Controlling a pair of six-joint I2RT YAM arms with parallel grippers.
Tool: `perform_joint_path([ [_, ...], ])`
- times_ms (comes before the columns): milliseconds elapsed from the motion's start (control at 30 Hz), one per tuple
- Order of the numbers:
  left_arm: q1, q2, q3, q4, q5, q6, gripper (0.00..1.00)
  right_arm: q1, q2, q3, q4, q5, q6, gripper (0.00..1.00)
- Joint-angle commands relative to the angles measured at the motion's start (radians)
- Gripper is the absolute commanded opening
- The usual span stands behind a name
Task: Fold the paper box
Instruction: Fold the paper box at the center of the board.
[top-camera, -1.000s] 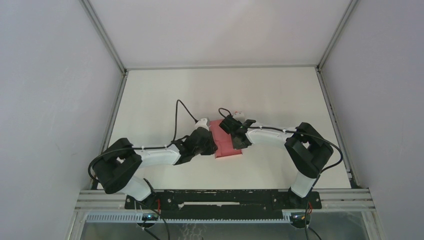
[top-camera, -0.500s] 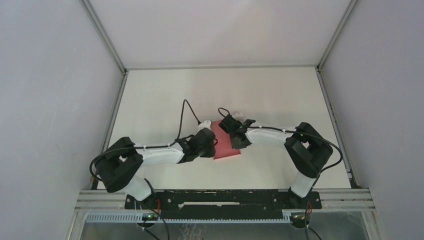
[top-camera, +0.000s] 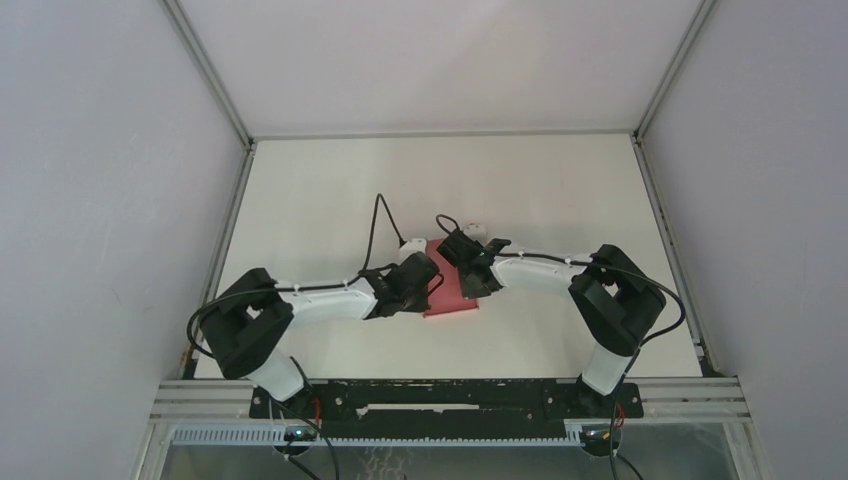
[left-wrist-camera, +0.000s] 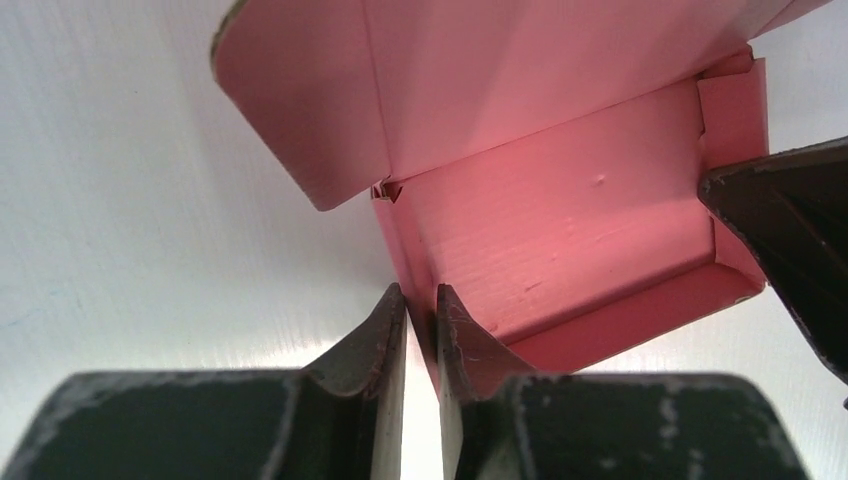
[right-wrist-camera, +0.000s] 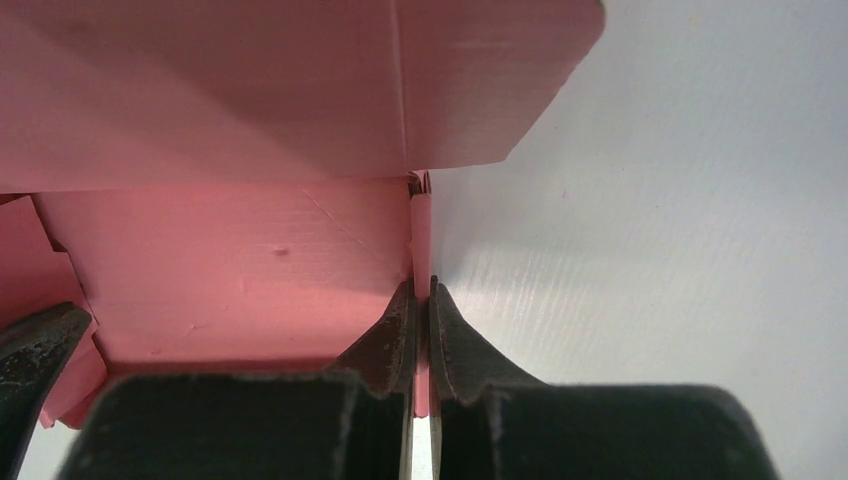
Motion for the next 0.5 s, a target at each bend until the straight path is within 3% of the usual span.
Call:
perform_joint_path([
  [0,-0.006,0.041,0.039,-0.211,-0.066,0.071,0.09,0.006,0.049,-0.016,-0.006,-0.029,0.022,0.00],
  [200,-0.010,0.085,0.086,-0.283,-0.134,0.084,0.09,0.023,0.022,-0.016,0.010,-0.044,0.021,0.24],
  [333,-0.009,0.106,0.097,-0.308,-0.163,0.084,0.08,0.015,-0.037,-0.016,0.007,-0.058,0.013,0.32],
  [467,-0.009,0.124,0.113,-0.336,-0.192,0.085,0.08,-0.007,-0.099,-0.017,-0.001,-0.082,0.000,0.34],
])
